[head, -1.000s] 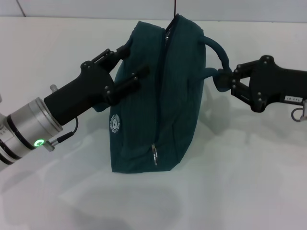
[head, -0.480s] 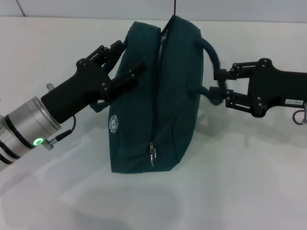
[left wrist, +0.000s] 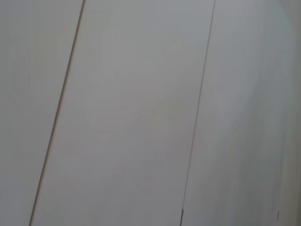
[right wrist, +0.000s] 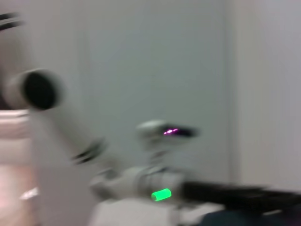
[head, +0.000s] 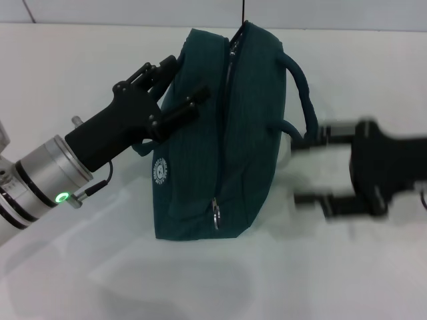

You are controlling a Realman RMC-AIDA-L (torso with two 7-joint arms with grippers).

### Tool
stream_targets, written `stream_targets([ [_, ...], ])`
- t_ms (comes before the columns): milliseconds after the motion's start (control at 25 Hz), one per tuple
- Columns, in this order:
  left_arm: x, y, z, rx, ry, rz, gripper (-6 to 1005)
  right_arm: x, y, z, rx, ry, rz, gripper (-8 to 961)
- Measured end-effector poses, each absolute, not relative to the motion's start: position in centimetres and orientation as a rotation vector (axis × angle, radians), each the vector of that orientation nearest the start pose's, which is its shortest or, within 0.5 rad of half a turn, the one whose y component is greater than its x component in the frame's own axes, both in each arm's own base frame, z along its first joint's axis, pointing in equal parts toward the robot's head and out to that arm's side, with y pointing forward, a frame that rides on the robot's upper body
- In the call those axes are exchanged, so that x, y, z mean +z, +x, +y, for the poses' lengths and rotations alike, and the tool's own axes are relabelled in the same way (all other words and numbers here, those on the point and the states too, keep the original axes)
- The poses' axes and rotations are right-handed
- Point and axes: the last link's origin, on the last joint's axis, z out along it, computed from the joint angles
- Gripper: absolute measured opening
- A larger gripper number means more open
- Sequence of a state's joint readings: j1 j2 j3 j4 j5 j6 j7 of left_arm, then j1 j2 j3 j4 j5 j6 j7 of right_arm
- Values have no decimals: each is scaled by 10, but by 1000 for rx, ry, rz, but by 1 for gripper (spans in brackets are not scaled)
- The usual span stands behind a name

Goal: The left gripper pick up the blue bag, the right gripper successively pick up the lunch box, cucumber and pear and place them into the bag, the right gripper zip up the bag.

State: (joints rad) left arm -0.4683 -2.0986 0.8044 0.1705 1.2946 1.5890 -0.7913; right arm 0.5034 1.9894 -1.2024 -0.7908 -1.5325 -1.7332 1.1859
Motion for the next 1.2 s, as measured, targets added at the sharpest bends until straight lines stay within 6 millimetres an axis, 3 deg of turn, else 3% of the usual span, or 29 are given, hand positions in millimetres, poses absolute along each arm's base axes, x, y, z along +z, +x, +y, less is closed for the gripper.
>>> stream_targets([
  [200, -32, -260, 298, -1248, -2200, -468, 813, -1, 195, 301, 820, -3121, -118, 662],
  [480, -36, -256, 299, -1256, -2207, -465, 814, -44, 192, 305, 677, -3216, -12, 662],
  [720, -36, -256, 298, -1259, -2209, -461, 814, -72, 185, 310, 583, -3211, 5, 662],
  [1200, -39, -254, 297, -1266, -2217, -465, 814, -104, 171, 313, 469, -3190, -64, 663],
])
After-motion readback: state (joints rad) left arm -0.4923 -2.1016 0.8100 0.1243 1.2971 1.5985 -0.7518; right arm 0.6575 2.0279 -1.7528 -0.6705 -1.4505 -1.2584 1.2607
